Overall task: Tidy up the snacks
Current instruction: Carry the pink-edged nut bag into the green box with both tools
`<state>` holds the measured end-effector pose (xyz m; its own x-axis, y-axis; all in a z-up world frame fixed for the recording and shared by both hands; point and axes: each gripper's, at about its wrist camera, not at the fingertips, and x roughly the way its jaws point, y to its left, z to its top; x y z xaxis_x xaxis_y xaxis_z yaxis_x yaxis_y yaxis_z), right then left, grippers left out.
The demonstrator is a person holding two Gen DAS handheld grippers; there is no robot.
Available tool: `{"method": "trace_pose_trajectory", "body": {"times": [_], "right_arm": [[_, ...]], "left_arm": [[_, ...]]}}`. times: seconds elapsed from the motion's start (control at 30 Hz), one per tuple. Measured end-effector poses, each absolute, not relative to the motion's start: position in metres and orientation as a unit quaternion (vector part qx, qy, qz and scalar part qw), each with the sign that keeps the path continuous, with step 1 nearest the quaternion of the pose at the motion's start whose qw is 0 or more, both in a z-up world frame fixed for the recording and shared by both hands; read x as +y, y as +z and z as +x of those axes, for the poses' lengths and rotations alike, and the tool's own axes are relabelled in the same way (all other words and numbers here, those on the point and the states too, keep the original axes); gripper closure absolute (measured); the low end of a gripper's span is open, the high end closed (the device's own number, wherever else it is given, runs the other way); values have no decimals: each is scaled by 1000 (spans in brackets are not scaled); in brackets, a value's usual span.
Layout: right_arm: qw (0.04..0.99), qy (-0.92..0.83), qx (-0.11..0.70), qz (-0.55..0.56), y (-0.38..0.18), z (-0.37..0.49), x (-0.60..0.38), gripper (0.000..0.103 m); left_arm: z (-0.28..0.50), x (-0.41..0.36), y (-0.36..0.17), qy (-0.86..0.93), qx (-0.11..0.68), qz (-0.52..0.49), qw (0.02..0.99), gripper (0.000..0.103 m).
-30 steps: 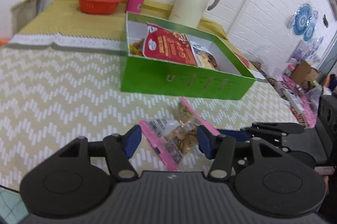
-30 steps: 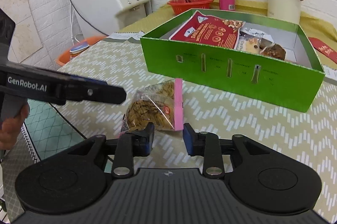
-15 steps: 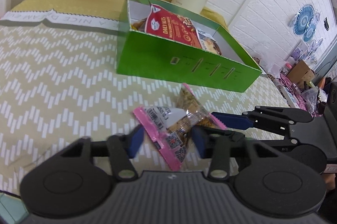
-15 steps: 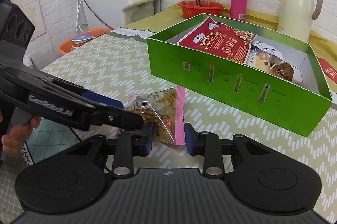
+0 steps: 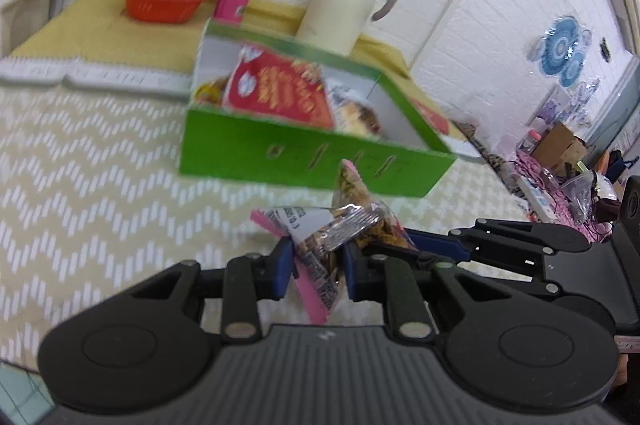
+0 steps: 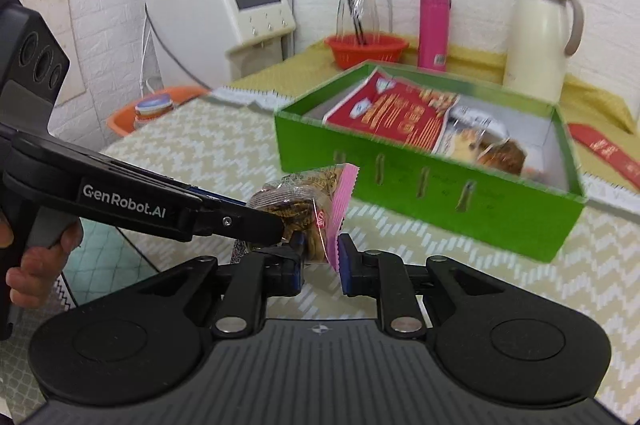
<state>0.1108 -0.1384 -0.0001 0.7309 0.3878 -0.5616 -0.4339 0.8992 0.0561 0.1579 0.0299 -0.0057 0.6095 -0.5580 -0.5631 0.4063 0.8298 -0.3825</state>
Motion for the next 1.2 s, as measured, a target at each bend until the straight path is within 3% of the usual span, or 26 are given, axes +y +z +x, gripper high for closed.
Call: {"method": "trace_pose_trajectory", "body": {"times": [0.4,0.97,1.13,1.2], "right_arm": [[962,145,230,6,41,143,-212,71],[962,117,247,19,3,195,-252,69],[961,111,250,-30,-2,198,-242,59],[959,108,254,-61,-5,199,-237,50]], "left_arm": [[218,-52,45,-323,313,-80,890,85],[288,-103,13,-320,354,-60,877,84],[291,-102,7,-316,356,-53,878,84],[288,-100,7,-316,345,-57,882,65]]}}
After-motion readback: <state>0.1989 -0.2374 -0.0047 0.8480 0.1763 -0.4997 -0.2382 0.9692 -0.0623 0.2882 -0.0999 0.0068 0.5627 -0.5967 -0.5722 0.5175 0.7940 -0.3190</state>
